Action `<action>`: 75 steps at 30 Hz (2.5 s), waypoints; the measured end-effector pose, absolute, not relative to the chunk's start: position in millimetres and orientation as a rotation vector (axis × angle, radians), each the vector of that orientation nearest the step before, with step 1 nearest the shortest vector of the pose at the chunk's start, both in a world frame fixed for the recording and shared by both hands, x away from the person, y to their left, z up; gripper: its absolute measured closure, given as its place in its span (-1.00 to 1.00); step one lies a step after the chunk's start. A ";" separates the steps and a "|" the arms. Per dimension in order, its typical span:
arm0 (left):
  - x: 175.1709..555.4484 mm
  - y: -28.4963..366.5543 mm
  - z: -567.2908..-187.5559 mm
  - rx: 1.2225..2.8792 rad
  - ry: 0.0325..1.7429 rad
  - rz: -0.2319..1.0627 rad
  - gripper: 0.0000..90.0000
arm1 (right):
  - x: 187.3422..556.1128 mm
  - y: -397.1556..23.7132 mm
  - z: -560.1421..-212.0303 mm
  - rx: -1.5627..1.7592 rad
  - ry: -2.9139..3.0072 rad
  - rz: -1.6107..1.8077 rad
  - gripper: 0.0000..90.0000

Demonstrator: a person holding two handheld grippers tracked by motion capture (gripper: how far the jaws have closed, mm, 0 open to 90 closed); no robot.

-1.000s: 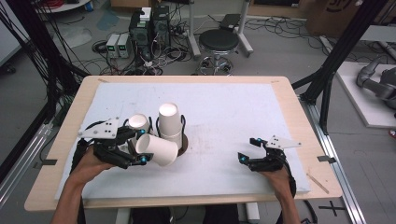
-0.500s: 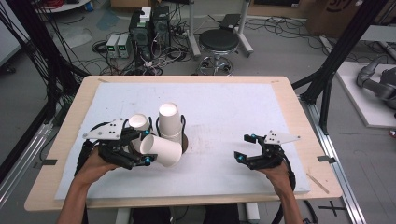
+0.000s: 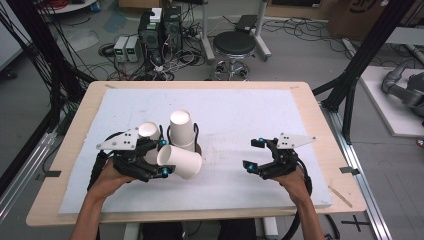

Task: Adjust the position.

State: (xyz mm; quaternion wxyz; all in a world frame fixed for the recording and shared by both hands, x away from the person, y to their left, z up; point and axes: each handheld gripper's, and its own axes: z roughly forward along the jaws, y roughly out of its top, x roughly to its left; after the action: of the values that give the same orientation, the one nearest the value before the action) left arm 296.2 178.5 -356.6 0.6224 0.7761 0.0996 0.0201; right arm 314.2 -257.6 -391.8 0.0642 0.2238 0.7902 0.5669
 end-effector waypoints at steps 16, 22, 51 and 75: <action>298.0 163.5 -362.3 1.748 0.216 0.025 -0.27 | 311.4 -247.6 -381.0 0.566 2.415 1.845 -0.66; 297.8 157.6 -362.6 1.736 0.209 0.023 -0.27 | 311.5 -232.2 -367.8 0.488 2.438 1.862 -0.66; 297.8 142.3 -373.1 1.694 0.216 0.000 -0.26 | 320.5 -178.3 -361.5 0.322 2.570 1.955 -0.70; 295.7 135.5 -372.7 1.661 0.199 -0.021 -0.26 | 319.1 -150.8 -367.0 0.235 2.620 1.956 -0.70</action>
State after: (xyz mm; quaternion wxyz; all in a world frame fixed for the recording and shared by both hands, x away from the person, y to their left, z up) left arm 295.7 135.5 -372.7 0.6702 0.7368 0.0883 -0.0095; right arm 319.1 -150.8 -367.0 -0.0680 0.0717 0.7974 0.5953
